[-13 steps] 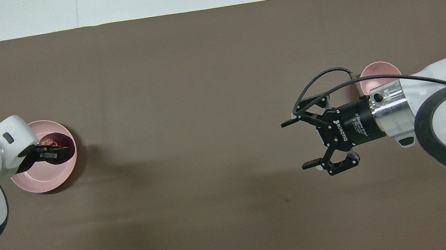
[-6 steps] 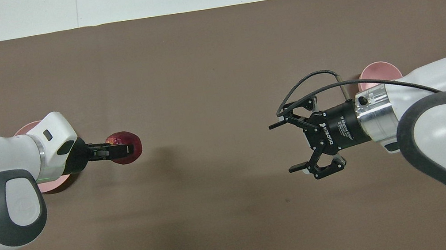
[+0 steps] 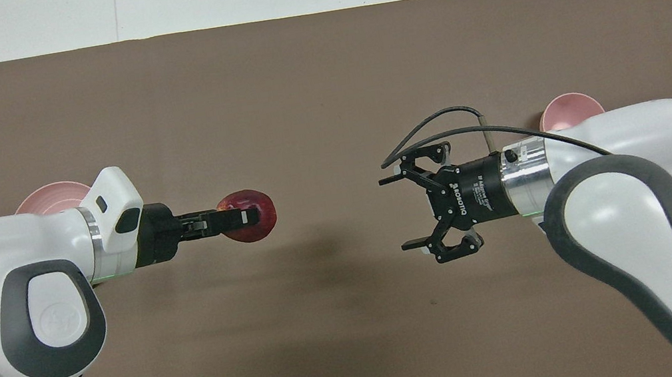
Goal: Move apple from plate to bowl
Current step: 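Carry the apple toward the right gripper while the right gripper opens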
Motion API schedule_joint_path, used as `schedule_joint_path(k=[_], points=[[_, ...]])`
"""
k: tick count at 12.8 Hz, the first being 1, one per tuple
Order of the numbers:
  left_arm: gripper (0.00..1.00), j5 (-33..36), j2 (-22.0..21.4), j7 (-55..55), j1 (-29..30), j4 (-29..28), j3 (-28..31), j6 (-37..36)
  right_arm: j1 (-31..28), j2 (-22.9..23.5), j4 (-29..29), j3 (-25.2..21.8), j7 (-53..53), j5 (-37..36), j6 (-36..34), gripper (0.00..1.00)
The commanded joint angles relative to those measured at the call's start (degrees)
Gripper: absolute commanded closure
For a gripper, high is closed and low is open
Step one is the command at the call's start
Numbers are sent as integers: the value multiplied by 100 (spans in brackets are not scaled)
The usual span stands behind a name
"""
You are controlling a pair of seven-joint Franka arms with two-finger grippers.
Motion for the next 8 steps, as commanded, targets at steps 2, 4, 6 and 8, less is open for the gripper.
schedule_joint_path(k=[2,4,6,8], points=[[100,-850,-177,53,-28,-106,-380,424,393,330,26,29,-25,819,718,0],[100,-1149,-169,44,-28,-114,-679,944,473,514,53,38,-375,1355,921,0],[100,-1387,-160,44,-28,-114,-898,1217,675,673,132,38,-781,1962,1044,0],[100,-1414,-186,9,-36,-132,-1023,1350,711,683,167,38,-782,2087,1062,0]])
